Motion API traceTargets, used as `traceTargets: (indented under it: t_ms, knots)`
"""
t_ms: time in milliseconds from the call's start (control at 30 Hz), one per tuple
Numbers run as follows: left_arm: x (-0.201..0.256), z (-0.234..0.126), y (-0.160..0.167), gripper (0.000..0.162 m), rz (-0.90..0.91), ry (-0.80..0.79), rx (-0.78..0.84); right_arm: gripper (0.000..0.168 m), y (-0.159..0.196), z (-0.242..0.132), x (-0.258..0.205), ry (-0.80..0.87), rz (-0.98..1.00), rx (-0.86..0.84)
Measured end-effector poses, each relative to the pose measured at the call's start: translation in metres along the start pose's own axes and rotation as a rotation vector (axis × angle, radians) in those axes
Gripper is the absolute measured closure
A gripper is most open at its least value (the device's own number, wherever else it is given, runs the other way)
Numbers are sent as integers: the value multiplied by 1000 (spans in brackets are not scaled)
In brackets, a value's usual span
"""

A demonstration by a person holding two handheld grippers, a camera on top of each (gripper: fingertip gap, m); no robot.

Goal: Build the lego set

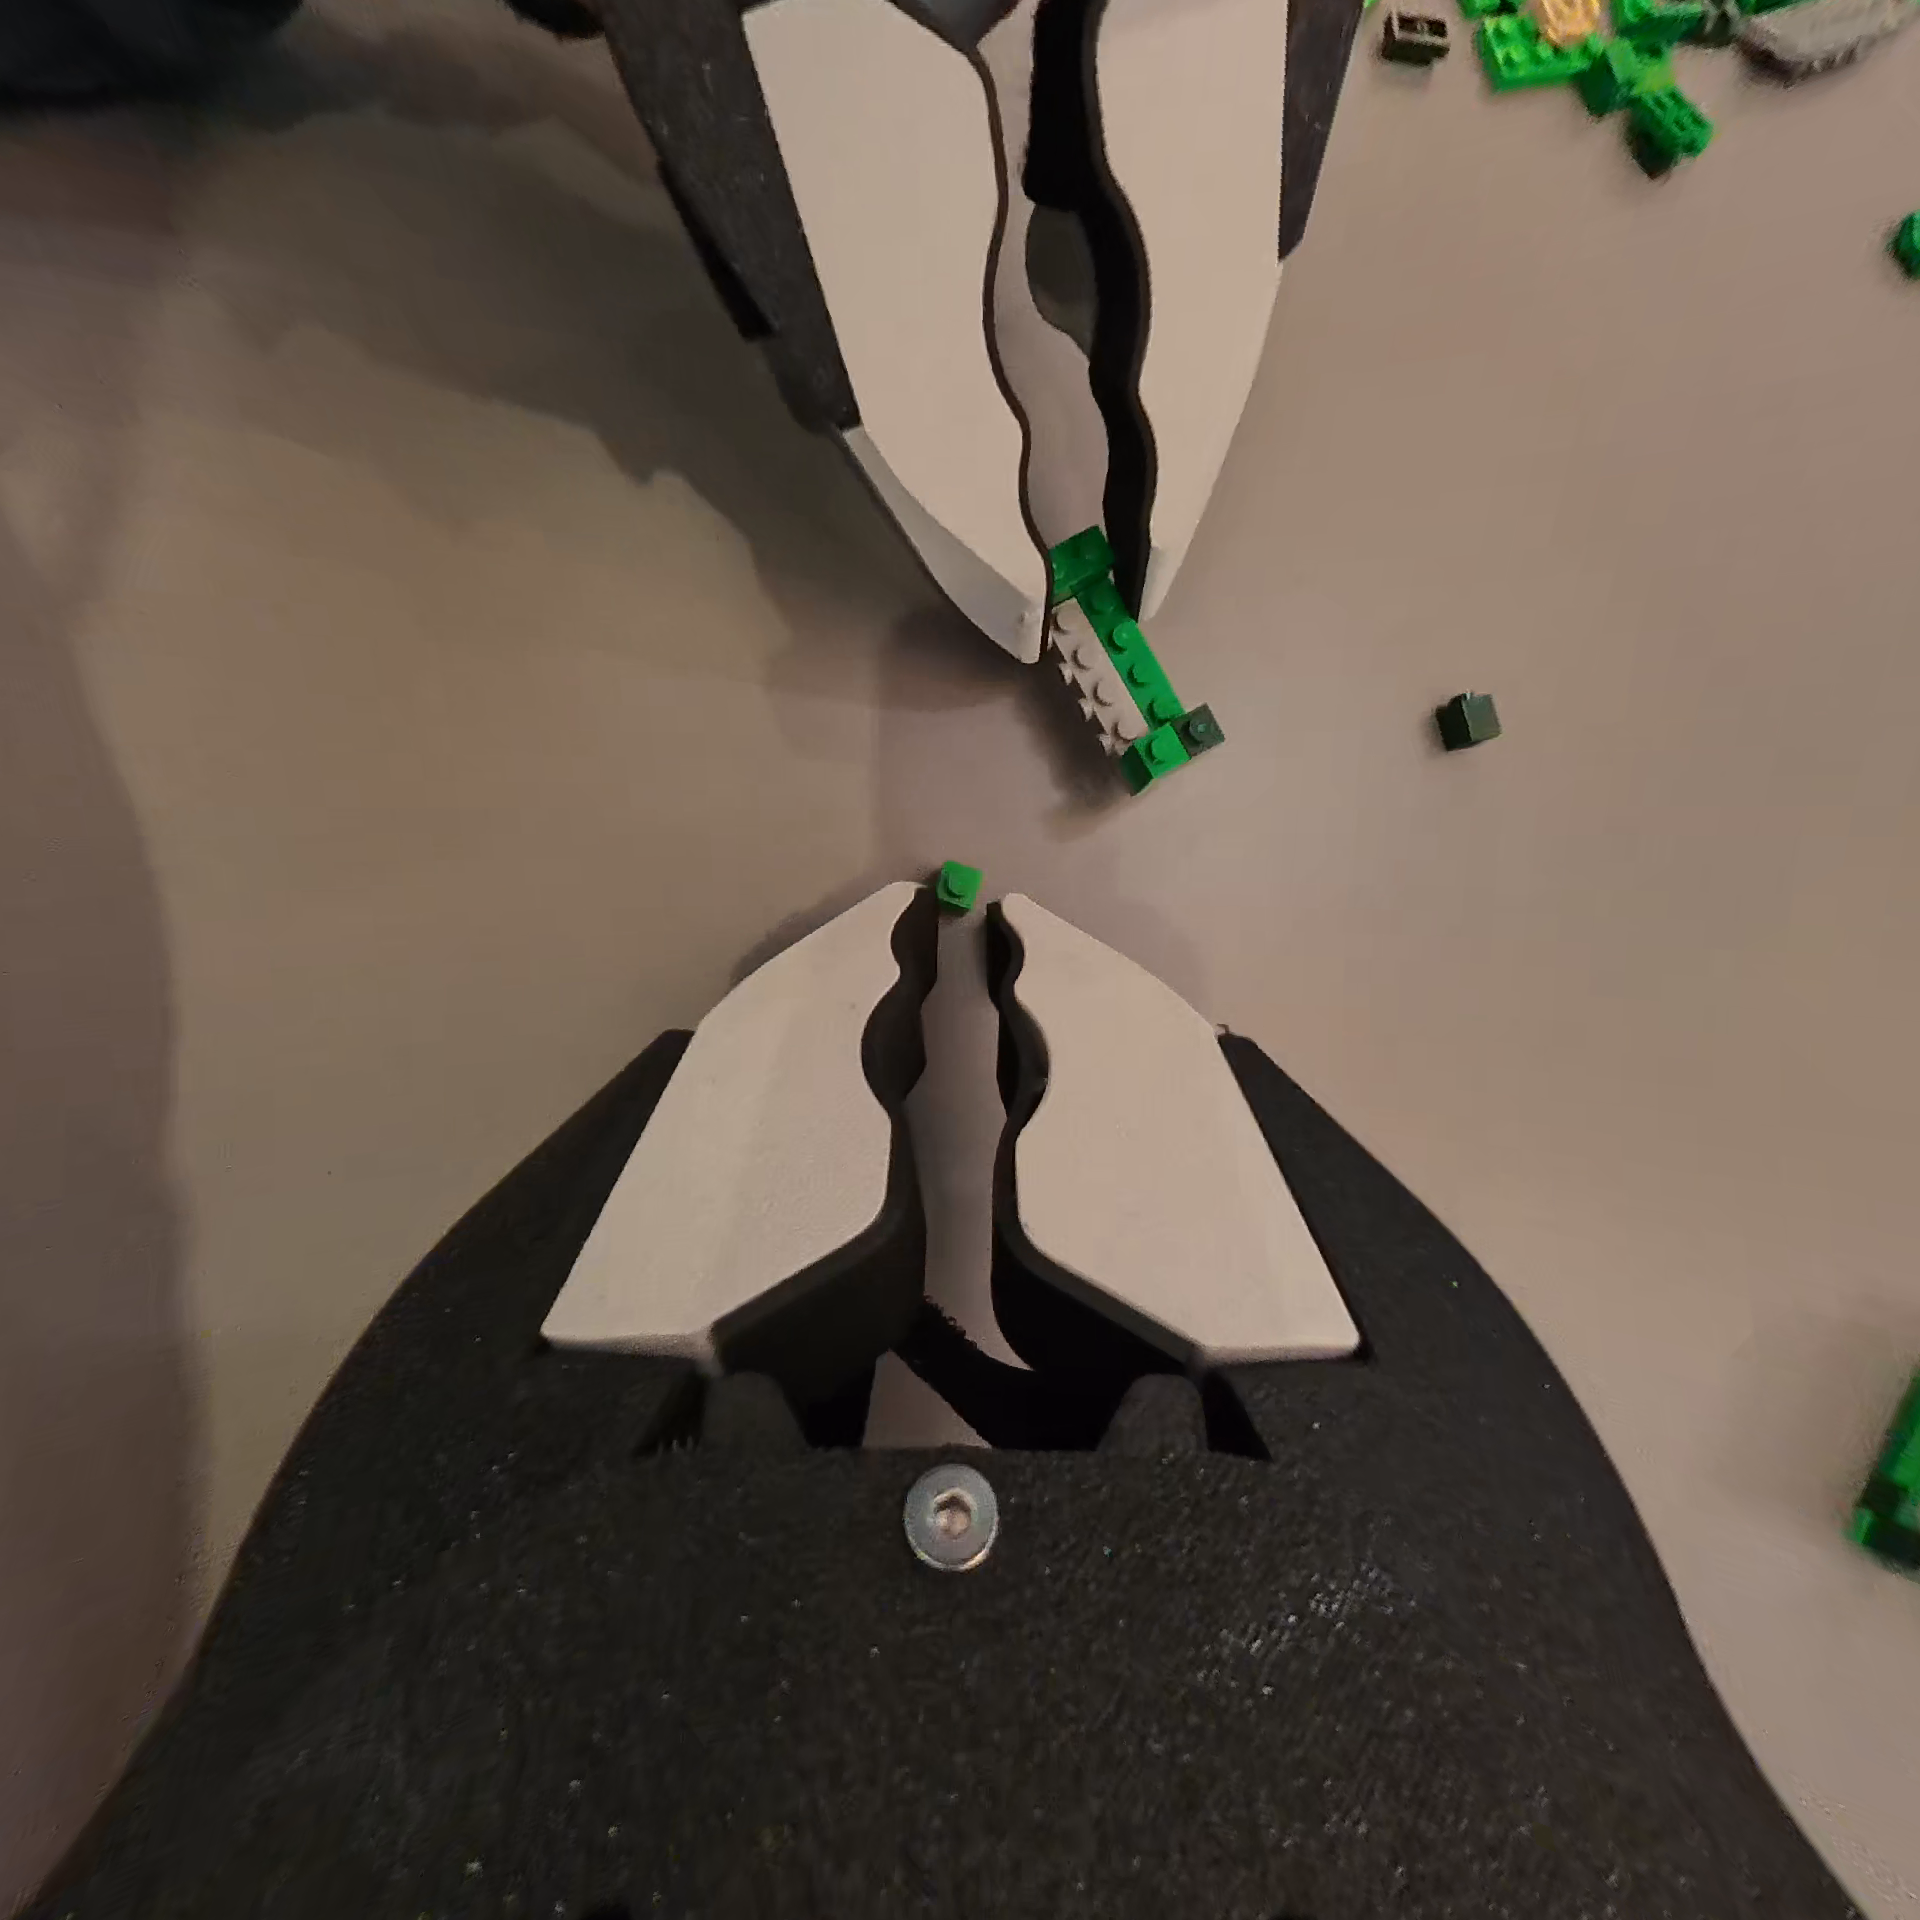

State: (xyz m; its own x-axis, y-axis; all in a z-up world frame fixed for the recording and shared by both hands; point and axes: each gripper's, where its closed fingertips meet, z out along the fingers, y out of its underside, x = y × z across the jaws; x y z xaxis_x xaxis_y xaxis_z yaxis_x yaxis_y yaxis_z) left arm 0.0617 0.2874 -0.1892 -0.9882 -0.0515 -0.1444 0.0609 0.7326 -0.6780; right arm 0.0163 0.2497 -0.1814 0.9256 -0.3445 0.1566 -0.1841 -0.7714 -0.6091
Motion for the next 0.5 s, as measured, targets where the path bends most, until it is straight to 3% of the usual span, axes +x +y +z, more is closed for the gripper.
traceTargets:
  t_ms: [200,500]
  knots:
    - [1,1,0,145,14,-2,-8,160,1,8,-2,96,53,-5]
    - [2,1,1,145,19,3,-14,162,1,9,3,108,83,-14]
